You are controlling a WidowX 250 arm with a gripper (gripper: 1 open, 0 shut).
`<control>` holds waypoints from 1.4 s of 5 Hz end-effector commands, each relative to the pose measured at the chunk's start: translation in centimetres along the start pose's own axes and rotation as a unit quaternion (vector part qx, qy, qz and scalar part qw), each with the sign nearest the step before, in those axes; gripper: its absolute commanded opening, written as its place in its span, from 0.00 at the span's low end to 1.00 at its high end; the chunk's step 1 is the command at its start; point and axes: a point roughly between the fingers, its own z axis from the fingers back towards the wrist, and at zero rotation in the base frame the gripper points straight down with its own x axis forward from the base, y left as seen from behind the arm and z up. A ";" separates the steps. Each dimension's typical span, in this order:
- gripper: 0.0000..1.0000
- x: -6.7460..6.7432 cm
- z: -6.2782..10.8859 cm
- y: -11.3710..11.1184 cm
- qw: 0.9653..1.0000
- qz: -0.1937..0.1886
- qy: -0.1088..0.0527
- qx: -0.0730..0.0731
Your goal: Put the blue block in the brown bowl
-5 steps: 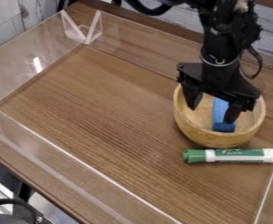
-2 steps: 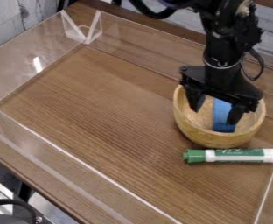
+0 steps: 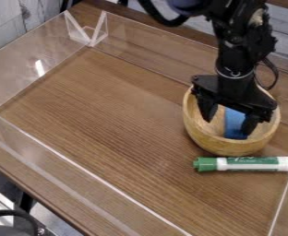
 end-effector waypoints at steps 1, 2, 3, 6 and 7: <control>1.00 1.4 0.8 -0.3 1.000 0.003 -0.027 -0.007; 0.00 1.5 0.6 -0.3 1.000 0.003 -0.027 -0.008; 0.00 1.9 1.2 -0.4 1.000 -0.001 -0.022 -0.006; 0.00 4.4 4.6 -1.0 0.999 -0.024 -0.030 0.001; 0.00 5.3 5.7 -1.3 0.998 -0.037 -0.046 -0.004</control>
